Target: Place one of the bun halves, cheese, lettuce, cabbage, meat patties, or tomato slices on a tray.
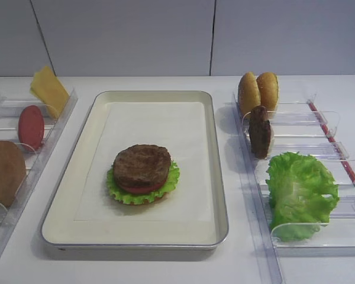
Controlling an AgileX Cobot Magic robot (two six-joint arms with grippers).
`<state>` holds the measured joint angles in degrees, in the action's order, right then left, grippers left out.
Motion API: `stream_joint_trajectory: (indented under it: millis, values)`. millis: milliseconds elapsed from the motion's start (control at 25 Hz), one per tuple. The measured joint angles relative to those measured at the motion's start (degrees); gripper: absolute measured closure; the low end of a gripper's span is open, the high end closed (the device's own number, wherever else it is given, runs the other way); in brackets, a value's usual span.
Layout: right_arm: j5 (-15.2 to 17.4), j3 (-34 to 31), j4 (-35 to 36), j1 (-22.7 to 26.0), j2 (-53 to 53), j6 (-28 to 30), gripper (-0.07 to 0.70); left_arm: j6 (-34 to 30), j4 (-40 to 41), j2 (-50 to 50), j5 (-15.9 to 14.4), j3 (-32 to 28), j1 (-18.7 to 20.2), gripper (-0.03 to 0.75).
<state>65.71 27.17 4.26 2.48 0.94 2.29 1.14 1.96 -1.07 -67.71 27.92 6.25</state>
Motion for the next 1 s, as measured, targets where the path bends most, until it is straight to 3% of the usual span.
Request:
stream_joint_trajectory:
  millis: [1000]
  values:
    - [0.0, 0.0, -0.09, 0.0, 0.0, -0.27, 0.289, 0.0, 0.0, 0.0, 0.0, 0.0, 0.0, 0.477]
